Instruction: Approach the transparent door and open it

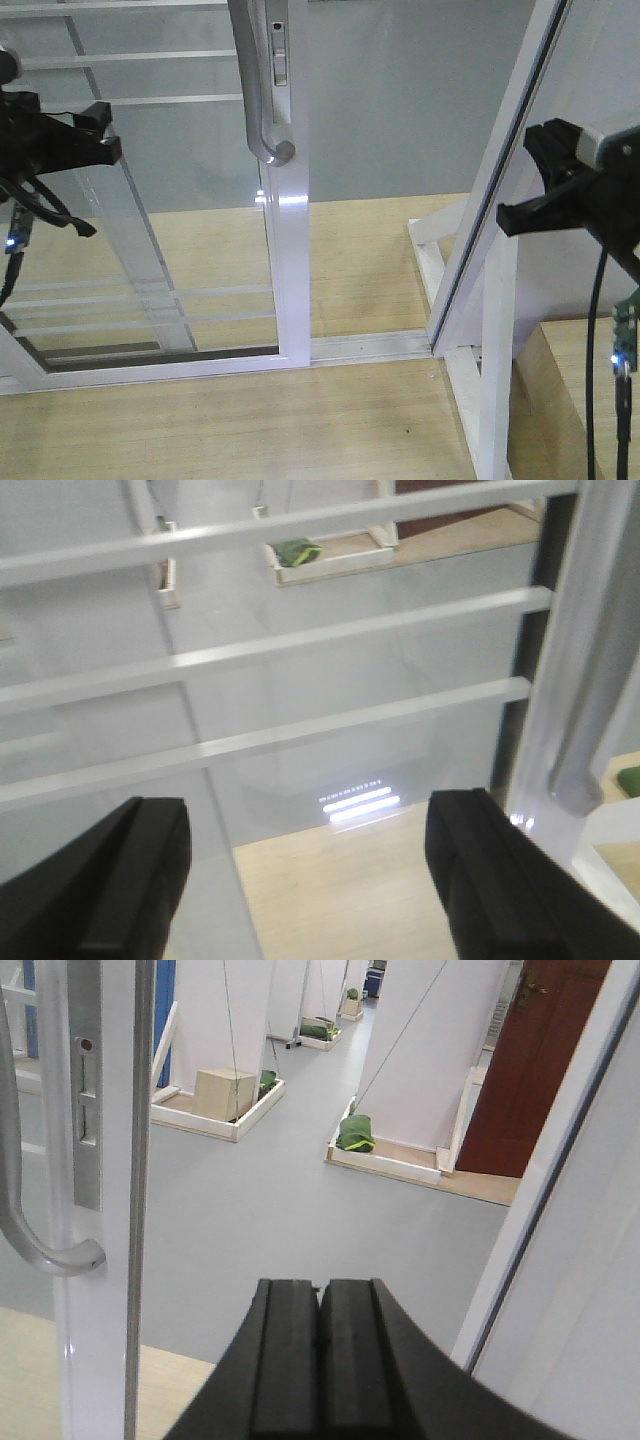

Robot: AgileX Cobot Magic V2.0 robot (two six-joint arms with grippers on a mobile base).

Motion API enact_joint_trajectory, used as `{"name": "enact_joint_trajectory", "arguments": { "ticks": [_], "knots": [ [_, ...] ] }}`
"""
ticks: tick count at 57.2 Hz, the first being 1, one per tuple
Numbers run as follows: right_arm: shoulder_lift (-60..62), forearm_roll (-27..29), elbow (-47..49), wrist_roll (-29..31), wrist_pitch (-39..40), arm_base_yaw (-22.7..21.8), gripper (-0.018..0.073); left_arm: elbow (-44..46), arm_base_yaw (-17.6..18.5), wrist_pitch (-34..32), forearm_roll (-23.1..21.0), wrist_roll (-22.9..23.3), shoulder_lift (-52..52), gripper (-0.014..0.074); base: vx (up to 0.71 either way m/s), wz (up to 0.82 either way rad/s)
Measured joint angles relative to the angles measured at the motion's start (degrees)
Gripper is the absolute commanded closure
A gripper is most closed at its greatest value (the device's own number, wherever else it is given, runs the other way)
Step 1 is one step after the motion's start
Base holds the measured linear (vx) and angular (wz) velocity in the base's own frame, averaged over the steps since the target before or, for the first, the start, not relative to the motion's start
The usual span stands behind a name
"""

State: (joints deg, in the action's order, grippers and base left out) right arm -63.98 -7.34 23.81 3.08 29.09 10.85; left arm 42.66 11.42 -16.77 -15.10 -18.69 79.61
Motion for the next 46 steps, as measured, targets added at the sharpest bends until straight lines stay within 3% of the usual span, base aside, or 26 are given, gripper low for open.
{"name": "enact_joint_trajectory", "arguments": {
  "ticks": [8, 21, 31, 46],
  "knots": [
    [5.14, 3.07, -5.31, 3.35, 0.69, 0.0, 0.0565, 0.0, 3.83, -7.24, 1.16, 3.77, 4.52, 0.0006, 0.0, 0.0],
    [6.4, 7.69, -6.41, 7.33, 0.88, 0.0, 0.0565, 7.22, 7.34, -12.62, 12.28, 17.54, 14.3, 0.0022, 0.0, 0.0],
    [6.4, 8.73, -6.41, 7.54, 1.75, 0.0, 0.0565, 16.52, 8.28, -12.97, 15.1, 19.39, 21.7, 0.0032, 0.0, 0.0],
    [6.4, 9.85, -6.41, 10.07, 1.93, 0.0, 0.0565, 25.4, 9.63, -11.64, 15.1, 20.68, 28.93, 0.0032, 0.0, 0.0]
  ]
}}
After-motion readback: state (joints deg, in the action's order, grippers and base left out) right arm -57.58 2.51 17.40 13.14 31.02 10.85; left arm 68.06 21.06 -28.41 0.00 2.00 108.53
